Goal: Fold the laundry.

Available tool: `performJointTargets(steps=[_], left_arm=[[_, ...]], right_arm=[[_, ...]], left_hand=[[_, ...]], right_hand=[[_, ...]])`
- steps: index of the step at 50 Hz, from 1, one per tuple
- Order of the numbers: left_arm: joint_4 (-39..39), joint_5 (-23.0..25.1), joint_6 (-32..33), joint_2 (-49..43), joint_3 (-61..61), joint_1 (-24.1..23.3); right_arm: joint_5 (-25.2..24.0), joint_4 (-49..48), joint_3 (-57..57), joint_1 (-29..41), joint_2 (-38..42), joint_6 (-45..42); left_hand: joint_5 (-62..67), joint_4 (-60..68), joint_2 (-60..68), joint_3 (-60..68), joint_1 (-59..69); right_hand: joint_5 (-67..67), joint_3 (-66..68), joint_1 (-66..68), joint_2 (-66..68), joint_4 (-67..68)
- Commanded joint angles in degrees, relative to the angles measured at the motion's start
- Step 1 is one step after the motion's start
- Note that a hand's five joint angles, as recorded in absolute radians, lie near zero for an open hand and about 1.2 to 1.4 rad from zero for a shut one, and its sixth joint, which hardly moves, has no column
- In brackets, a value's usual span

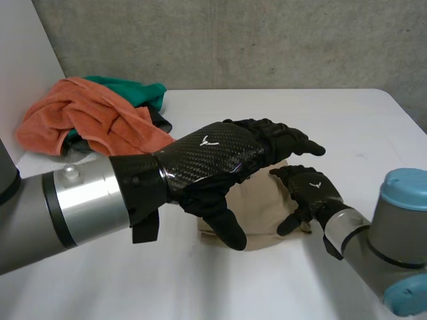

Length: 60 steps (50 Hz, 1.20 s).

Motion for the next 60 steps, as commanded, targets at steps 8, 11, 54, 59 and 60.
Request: performJointTargets(steps=[8, 11, 54, 59, 60], left_arm=[[7.96, -3.65, -2.61, 0.14, -3.61, 0.42], [8.49, -4.17, -4.37, 0.14, -3.25, 1.12], [11.83, -8.92, -12.72, -1.35, 1.93, -2.31], [11.13, -10.41, -12.72, -0.66, 1.93, -1.78], [11.04, -10.76, -12.72, -0.48, 1.93, -1.52]], right_arm=[[4.56, -7.29, -7.43, -0.98, 3.67, 0.12], [4.91, -6.06, -10.59, -2.56, 4.72, 0.38], [19.50, 21.71, -87.86, -28.76, 46.48, -6.02], [21.26, 18.04, -74.90, -27.27, 36.15, -8.76], [21.09, 16.63, -71.80, -26.91, 33.67, -8.23]], left_hand=[[-2.78, -0.98, -0.61, 0.51, 0.95], [-2.78, -0.98, -0.61, 0.51, 0.95], [-2.78, -0.98, -0.61, 0.51, 0.95], [-2.78, -0.98, -0.61, 0.51, 0.95], [-2.78, -0.98, -0.61, 0.51, 0.95]], right_hand=[[67.22, 68.17, 68.94, 70.32, 68.18], [67.22, 68.17, 68.94, 70.32, 68.18], [-2.78, -1.83, -1.06, 0.32, -1.82], [-2.78, -1.83, -1.06, 0.32, -1.82], [-2.78, -1.83, -1.06, 0.32, -1.82]])
